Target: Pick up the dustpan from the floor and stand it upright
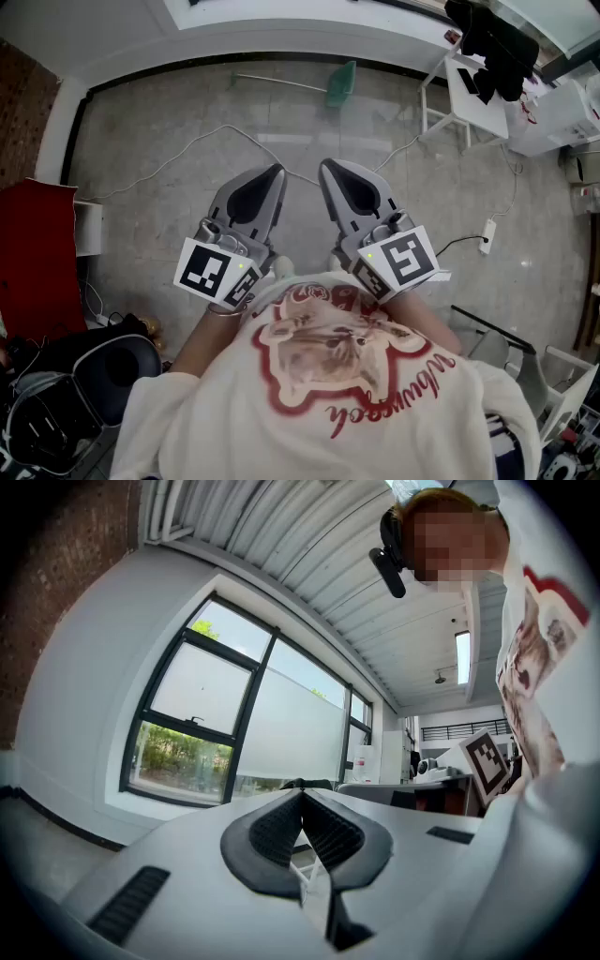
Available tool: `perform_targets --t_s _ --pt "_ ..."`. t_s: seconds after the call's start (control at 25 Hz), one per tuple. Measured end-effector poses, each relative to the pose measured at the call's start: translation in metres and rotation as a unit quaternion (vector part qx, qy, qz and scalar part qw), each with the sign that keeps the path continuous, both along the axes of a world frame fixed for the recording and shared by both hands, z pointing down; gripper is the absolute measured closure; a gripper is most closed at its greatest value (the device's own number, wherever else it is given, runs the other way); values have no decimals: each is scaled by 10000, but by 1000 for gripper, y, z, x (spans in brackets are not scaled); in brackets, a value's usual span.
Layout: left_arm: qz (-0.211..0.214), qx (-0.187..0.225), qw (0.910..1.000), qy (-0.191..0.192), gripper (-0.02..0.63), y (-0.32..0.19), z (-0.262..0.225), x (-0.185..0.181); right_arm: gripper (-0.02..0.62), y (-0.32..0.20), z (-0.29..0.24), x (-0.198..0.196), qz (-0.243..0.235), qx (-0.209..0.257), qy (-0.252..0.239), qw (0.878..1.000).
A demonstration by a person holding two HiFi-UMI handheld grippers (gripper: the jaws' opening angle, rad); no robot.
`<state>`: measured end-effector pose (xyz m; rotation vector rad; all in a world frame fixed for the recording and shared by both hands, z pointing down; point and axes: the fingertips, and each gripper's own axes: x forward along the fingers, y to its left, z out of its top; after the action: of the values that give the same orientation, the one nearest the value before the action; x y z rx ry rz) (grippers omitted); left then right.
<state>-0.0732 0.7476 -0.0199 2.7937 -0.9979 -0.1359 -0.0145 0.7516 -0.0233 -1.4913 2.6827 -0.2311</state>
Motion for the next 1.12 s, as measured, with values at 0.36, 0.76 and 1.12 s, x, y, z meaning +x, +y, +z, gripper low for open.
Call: perform_targets --t_s 0.36,0.76,1.12 --pt "10 20 10000 29 586 2 -5 -7 571 0 3 -8 -61 -46 25 10000" --pt "30 65 10000 -68 586 -2 -5 -20 571 -6 0 -25 -91 -1 58 9999" --pt "5 187 9994 -278 586 -15 -6 -45 571 -15 -6 -40 324 110 2 9994"
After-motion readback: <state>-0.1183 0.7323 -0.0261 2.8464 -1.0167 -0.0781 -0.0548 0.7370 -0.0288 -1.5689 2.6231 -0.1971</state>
